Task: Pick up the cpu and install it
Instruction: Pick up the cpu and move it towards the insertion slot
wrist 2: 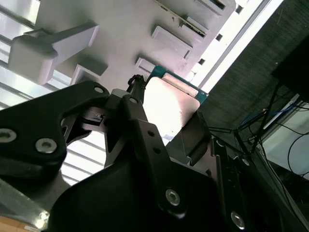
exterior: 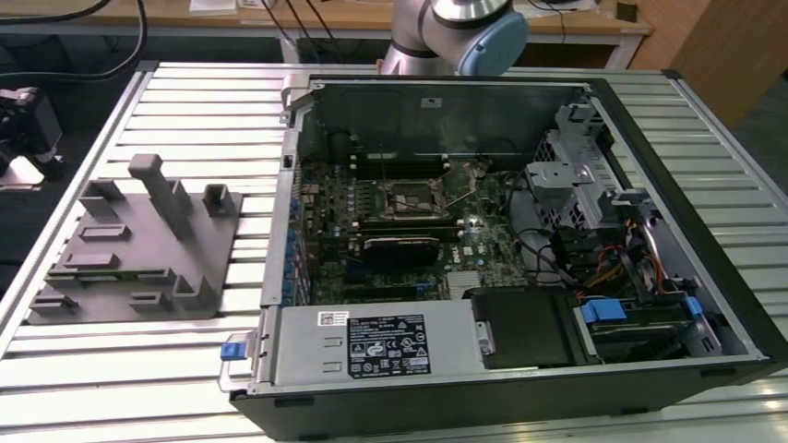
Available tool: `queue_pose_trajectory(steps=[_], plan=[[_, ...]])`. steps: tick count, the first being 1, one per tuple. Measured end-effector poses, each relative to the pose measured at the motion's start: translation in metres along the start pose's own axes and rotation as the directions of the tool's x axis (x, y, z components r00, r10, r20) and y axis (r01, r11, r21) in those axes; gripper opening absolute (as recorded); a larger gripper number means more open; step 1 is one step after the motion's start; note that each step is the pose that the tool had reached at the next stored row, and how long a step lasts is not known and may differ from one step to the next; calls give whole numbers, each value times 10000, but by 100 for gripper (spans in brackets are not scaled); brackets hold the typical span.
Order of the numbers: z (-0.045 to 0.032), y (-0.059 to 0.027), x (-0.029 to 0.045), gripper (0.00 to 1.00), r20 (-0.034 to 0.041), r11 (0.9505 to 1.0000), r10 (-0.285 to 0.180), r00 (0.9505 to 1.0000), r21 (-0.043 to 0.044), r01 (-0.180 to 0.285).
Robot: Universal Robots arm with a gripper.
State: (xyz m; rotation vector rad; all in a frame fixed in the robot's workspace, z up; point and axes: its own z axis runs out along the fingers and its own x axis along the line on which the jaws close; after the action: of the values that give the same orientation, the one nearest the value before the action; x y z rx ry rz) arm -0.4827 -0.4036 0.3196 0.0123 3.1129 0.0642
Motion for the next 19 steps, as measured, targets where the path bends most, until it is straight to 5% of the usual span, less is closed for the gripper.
queue_pose_trajectory(steps=[19], plan=[[-458,19,-13,55,3,10000,0,10000,0,0]])
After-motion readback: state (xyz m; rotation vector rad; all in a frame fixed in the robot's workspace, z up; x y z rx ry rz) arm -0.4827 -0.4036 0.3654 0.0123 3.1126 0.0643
